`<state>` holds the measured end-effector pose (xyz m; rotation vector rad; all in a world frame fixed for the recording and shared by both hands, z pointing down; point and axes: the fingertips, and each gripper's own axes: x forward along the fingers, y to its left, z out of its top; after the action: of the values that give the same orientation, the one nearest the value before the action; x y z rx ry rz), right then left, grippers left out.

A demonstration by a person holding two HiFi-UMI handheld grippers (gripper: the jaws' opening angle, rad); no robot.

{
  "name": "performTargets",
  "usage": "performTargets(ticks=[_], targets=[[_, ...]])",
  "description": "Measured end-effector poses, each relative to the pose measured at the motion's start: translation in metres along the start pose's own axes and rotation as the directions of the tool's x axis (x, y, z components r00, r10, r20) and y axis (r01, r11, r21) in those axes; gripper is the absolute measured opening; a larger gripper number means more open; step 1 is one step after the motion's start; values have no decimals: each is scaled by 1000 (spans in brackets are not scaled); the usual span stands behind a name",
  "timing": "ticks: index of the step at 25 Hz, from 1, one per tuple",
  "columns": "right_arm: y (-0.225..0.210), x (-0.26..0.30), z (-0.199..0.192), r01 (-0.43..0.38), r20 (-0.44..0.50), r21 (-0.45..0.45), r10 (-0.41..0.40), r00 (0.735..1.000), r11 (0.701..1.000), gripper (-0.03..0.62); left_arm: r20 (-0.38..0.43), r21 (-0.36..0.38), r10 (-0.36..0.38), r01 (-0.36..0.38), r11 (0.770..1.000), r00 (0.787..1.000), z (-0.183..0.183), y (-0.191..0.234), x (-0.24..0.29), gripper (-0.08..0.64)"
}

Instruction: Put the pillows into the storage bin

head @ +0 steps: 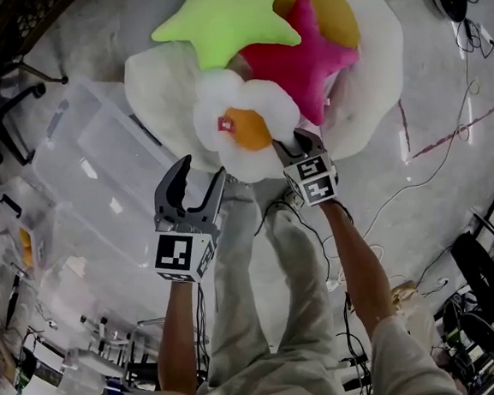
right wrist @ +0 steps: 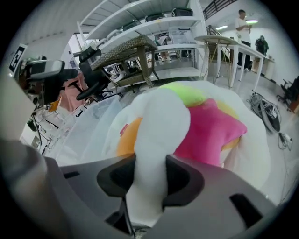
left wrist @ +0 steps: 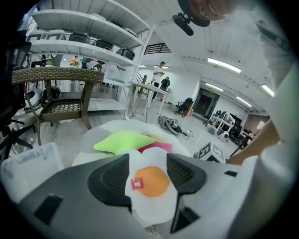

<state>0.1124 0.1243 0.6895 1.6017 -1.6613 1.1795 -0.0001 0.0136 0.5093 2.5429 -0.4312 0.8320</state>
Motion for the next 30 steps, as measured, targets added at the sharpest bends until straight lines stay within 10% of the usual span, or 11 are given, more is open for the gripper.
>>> performTargets(ticks=[17,30], targets=[[90,-120,142,3,260,-299,79,962,954,150,105,-125,201,-188,974,974,7,46,-93,233],[299,-42,237,-238,215,-534,403,890,811,152,140,-304,500,-443,843,855,-41,161,-227,233]])
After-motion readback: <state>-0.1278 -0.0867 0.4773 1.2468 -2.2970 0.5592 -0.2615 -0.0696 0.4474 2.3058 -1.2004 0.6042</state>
